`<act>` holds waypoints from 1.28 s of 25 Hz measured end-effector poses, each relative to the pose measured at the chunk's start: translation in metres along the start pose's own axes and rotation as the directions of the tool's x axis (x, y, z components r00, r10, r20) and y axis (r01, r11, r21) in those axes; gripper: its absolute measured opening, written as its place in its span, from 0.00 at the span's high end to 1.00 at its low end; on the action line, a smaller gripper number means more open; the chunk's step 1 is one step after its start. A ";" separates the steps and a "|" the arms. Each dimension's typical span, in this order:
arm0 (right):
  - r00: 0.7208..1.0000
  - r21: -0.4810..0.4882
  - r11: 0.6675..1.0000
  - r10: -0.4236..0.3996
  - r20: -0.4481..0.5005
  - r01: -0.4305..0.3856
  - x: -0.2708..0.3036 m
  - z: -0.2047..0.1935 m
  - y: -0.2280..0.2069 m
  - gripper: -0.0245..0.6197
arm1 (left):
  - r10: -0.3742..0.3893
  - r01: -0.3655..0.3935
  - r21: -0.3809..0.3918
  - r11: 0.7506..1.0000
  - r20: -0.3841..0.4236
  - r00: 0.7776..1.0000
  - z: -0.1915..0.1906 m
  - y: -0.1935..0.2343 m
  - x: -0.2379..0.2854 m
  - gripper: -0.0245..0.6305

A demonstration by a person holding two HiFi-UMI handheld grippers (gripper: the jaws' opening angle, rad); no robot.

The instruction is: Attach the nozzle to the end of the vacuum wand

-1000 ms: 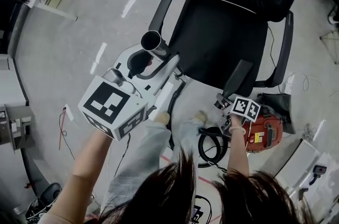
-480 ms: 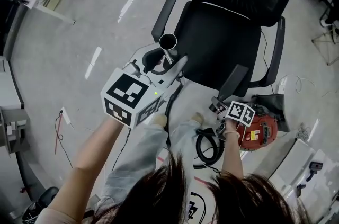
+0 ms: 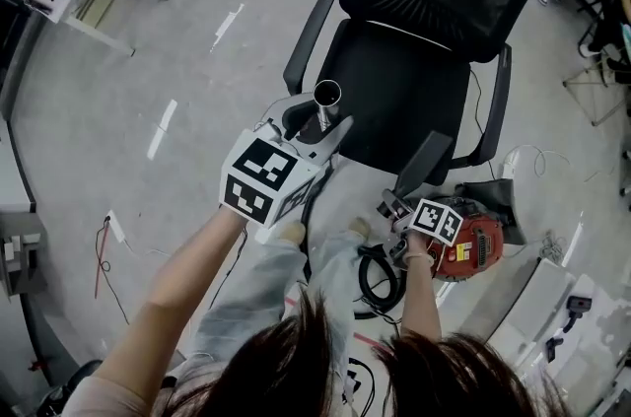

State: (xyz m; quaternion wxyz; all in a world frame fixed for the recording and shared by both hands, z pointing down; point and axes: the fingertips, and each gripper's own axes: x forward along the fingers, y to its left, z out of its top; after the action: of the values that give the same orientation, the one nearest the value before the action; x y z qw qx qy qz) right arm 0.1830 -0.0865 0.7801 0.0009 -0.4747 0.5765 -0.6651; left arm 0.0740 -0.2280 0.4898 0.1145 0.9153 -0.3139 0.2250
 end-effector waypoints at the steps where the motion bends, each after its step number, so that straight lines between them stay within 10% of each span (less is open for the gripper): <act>1: 1.000 0.001 1.000 0.002 0.002 -0.002 -0.002 -0.002 0.003 0.67 | 0.000 0.000 -0.001 1.000 -0.003 1.000 0.000 0.000 0.000 0.73; 32: 0.974 0.011 0.998 0.058 0.220 -0.062 -0.048 -0.010 0.119 0.67 | -0.135 0.135 0.013 0.991 -0.013 0.991 -0.005 -0.001 -0.038 0.72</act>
State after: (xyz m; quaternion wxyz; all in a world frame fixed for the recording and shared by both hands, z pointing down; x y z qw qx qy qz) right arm 0.1380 -0.0927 0.6596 0.0889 -0.5275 0.5812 -0.6133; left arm 0.0462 -0.2057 0.4757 0.1250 0.9338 -0.2491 0.2243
